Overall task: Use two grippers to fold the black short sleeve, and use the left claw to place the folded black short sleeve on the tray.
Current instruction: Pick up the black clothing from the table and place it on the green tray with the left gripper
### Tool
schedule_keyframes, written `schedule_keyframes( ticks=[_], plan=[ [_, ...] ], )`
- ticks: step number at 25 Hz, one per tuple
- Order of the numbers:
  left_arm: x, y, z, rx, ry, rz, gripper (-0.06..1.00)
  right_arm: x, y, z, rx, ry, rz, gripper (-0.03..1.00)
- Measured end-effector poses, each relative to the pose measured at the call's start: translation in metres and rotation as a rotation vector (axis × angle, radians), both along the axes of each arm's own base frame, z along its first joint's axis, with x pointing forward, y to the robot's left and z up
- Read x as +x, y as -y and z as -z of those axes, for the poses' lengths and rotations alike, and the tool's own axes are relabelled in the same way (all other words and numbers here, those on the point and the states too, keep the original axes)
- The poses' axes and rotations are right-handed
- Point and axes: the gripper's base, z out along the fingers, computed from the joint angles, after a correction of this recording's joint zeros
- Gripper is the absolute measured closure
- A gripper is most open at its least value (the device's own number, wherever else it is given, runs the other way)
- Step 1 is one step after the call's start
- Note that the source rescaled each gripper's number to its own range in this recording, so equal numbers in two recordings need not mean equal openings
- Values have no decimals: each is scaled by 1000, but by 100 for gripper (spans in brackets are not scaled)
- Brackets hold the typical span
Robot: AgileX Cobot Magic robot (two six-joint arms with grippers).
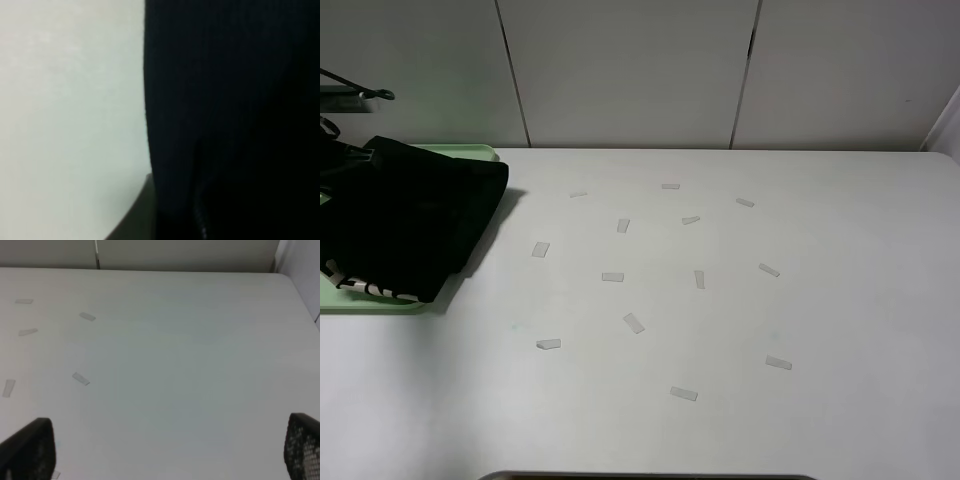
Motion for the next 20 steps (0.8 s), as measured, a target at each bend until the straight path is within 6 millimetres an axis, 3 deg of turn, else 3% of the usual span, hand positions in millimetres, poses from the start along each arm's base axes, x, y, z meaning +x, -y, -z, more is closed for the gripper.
schedule_keyframes(
  ticks=[7, 17, 18, 20],
  plan=[
    [-4, -20, 3, 18, 5, -6, 90, 0, 0, 0, 0, 0, 0, -3],
    [0, -28, 18, 33, 0, 9, 88, 0, 0, 0, 0, 0, 0, -3],
    [0, -28, 18, 35, 3, 10, 83, 0, 0, 0, 0, 0, 0, -3],
    [4, -33, 12, 50, 25, 9, 38, 0, 0, 0, 0, 0, 0, -3]
  ],
)
